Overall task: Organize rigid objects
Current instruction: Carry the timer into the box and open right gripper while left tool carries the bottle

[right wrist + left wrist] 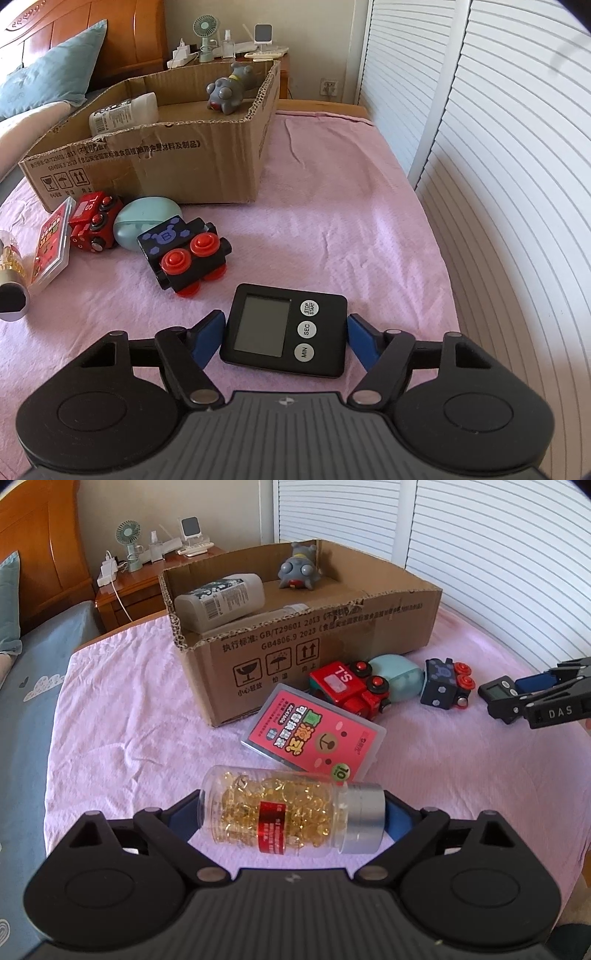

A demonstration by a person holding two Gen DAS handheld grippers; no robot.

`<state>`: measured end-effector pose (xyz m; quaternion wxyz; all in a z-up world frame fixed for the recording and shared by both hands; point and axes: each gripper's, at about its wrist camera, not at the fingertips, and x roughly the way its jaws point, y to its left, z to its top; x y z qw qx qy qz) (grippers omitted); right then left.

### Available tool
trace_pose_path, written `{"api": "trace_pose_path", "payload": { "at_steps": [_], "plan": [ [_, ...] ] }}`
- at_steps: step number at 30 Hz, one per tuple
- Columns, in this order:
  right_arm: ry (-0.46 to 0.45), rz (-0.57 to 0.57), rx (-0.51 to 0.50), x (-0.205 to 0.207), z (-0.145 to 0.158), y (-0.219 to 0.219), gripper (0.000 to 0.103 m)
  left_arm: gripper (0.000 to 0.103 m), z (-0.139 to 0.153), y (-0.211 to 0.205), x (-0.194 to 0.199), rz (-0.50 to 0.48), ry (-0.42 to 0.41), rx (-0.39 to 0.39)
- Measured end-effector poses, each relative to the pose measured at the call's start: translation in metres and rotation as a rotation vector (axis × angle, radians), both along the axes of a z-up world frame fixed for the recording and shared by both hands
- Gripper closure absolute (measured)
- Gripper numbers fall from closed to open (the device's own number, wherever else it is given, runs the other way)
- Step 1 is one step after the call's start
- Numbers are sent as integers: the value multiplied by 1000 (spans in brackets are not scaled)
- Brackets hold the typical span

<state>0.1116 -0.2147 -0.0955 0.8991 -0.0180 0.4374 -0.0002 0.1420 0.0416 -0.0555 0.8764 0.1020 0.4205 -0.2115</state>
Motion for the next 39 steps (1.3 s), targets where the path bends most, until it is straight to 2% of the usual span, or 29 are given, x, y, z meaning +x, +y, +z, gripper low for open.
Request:
{"api": "trace_pose_path", "payload": {
  "at_steps": [9,19,25,29,39],
  "plan": [
    [-1,59,1,-10,16,0,27,8,12,4,-6,-10,19,-3],
    [-83,220,-31,-5,67,19,27,8,35,9,-11,-25,7,-12],
    [-166,298,-12,26,99,38,27,8,45,11,-11,-15,-13,-7],
    [-188,324,1,56,110,49,27,8,50,14,-10,-8,-17,-16],
    [-143,321,-8,112,91,69,26,8,56,17,-2,15,-39,-20]
  ]
}}
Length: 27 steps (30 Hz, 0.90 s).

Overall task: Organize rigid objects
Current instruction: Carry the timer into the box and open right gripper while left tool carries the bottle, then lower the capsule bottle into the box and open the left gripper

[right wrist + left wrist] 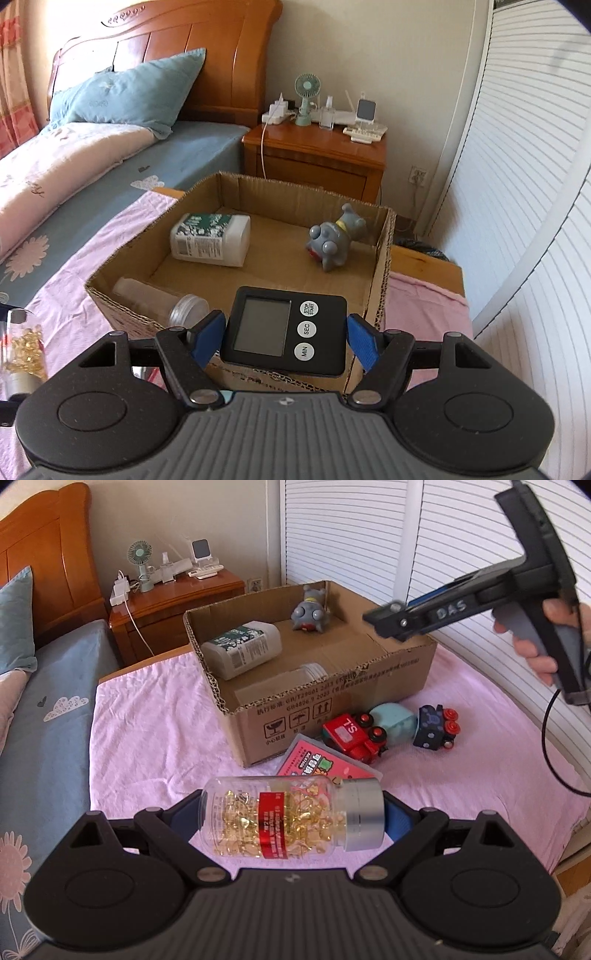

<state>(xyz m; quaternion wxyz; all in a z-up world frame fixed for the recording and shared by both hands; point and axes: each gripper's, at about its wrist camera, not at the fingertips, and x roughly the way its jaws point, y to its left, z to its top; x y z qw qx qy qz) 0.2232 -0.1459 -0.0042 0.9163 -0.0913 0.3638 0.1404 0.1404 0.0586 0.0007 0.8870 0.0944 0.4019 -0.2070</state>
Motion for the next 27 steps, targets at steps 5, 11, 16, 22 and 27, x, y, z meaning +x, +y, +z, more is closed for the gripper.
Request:
{"api": "trace_pose_path", "payload": {
  "at_steps": [5,11,16,22,27],
  "plan": [
    [-13,-20,47,-13,-1,-6,0,8,2,-2,4,4,2,-2],
    [30,-98,77,-42,0,-20,0,8,13,-12,4,-10,-15,-3],
    [89,-183,109,-72,-6,-32,0,8,26,-27,9,-29,-24,-5],
    [94,-219,158,-103,-11,-43,0,8,44,-53,29,-32,-44,-1],
    [72,-222,170,-114,-10,-52,0,8,53,-80,57,-35,-55,7]
  ]
}}
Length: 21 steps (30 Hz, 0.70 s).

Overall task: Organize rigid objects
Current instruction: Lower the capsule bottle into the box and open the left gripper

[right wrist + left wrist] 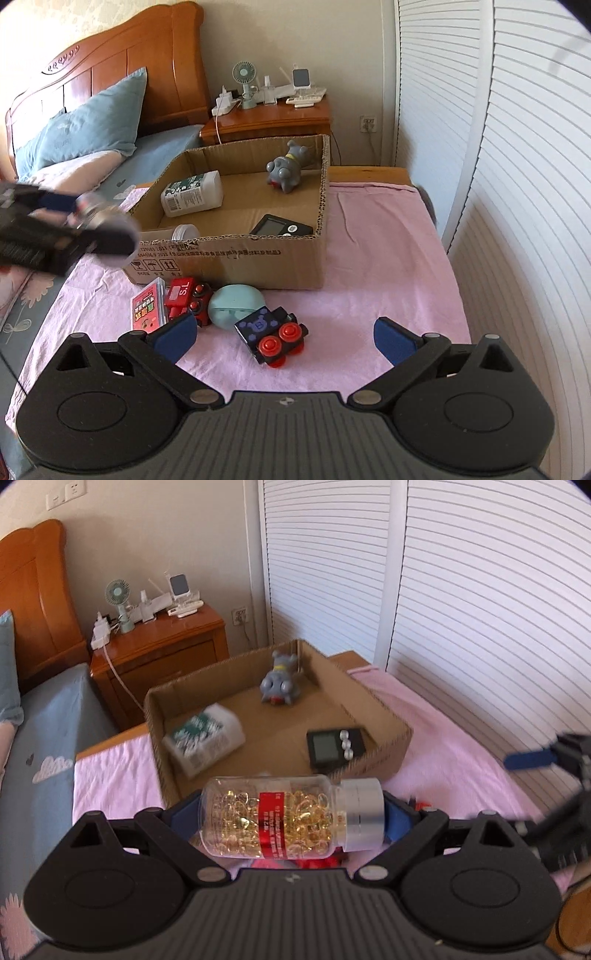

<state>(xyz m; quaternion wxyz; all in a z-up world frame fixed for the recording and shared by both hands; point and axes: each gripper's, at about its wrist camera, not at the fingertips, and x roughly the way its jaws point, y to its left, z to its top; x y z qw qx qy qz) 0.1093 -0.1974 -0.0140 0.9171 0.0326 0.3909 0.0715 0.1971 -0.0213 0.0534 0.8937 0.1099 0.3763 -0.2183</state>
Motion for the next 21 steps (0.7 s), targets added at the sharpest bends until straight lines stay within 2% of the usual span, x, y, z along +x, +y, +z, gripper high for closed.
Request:
{"api": "trace_pose_path", "payload": {
  "at_steps": [5,13,21],
  "plan": [
    [-13,-10,14,-3,-1,-12,0,8,-9,-24,36,29,24,19],
    [5,-36,27,5,-12,-30,0,8,-32,-36,82,126,60,53],
    [18,-25,30,5,-15,-28,0,7,-28,-27,72,153,59,51]
  ]
}}
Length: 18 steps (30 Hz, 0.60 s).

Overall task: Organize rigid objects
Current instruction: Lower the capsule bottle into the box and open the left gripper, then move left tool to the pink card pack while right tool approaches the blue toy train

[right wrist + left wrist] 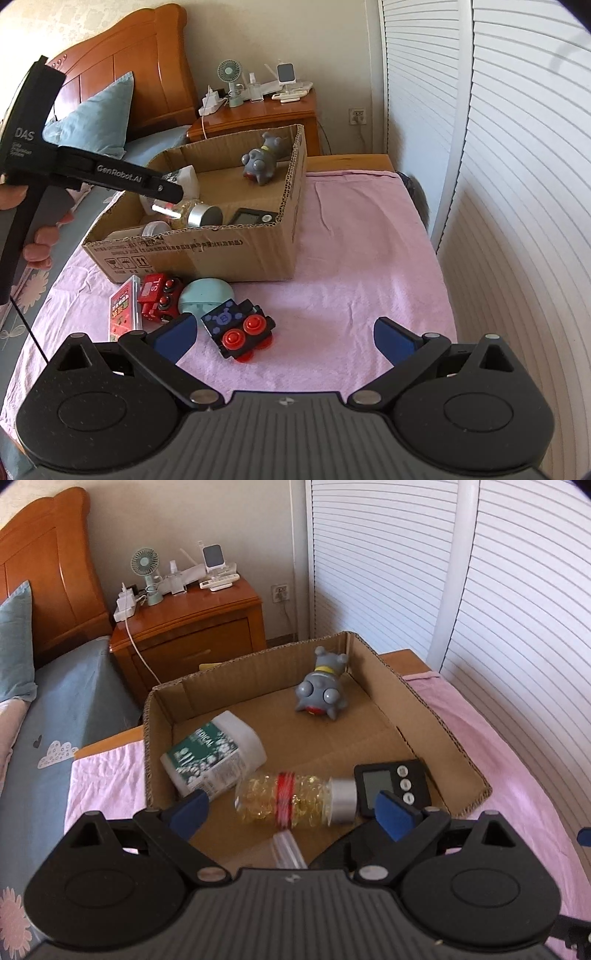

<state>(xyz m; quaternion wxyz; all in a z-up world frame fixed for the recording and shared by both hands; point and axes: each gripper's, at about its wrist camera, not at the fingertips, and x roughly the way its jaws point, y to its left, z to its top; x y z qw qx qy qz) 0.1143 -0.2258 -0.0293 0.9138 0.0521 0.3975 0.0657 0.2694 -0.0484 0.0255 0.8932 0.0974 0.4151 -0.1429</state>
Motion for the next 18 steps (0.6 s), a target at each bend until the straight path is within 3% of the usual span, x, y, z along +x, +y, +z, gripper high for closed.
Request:
{"api": "trace_pose_path", "payload": {
  "at_steps": [18],
  "plan": [
    [-39,35,-17,-29,16,21,0,3,31,39,-101,14,-59,-3]
  ]
}}
